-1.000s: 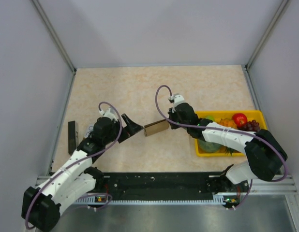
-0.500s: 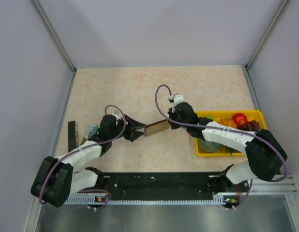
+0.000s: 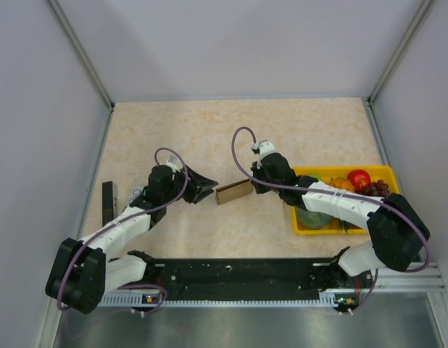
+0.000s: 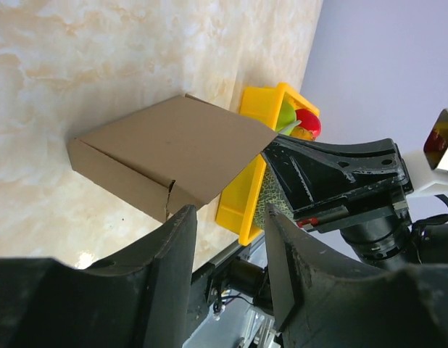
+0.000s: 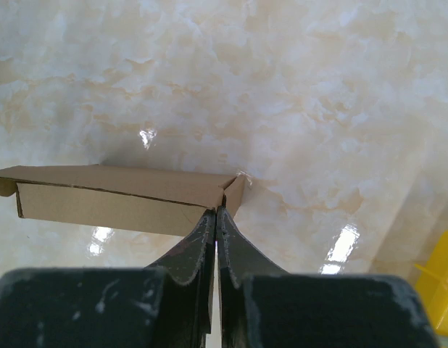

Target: Fold the paper box

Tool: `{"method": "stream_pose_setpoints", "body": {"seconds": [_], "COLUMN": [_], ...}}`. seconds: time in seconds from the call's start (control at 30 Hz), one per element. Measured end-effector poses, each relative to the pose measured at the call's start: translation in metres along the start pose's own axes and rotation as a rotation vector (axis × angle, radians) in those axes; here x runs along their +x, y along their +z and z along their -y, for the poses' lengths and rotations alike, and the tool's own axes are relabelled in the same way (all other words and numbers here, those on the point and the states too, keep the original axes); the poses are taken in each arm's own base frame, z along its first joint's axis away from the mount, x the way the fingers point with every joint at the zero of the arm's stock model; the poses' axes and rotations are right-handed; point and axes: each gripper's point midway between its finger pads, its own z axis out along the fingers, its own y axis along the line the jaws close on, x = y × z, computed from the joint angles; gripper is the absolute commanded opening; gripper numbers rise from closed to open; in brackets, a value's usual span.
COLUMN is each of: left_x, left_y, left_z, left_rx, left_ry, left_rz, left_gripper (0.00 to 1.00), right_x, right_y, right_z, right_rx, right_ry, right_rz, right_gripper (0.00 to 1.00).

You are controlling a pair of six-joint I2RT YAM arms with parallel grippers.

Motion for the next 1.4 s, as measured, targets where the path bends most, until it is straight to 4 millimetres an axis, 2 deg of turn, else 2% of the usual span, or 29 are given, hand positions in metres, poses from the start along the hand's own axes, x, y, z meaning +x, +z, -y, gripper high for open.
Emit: {"method": "stream_pose_setpoints", "body": {"seconds": [0.27,0.77,1.1,1.33,1.4], "left_x": [0.003,0.0,0.006,0.007,0.007], "left_y": [0.011,0.019,0.019,0.02,0.02], "left_z": [-0.011,-0.01,-0.019,-0.019,-0.019], "left_rx": [-0.025,-0.009,0.003,0.036,0.039], "left_ry": [-0.017,-0.024,0.002,0.043,0.063], "left_rz": [-0.035,-0.032,-0.039,-0.034,-0.031], "left_gripper": [0.47,0.43,0.28,0.21,0.16], "right_x": [-0.001,-0.001,-0.002,-0.003,-0.003], "right_y": [0.001,0.003,0.003,0.004,0.004], "right_z": [-0.001,0.0,0.002,0.003,0.003], "right_rx": [0.0,0.009,0.019,0.025,0.027], "right_ry": [-0.001,-0.002,-0.001,-0.001,-0.001], "right_rz": [-0.004,-0.005,-0.002,-0.003,-0.003], "right_gripper": [0.0,0.0,0.0,0.0,0.0]}}
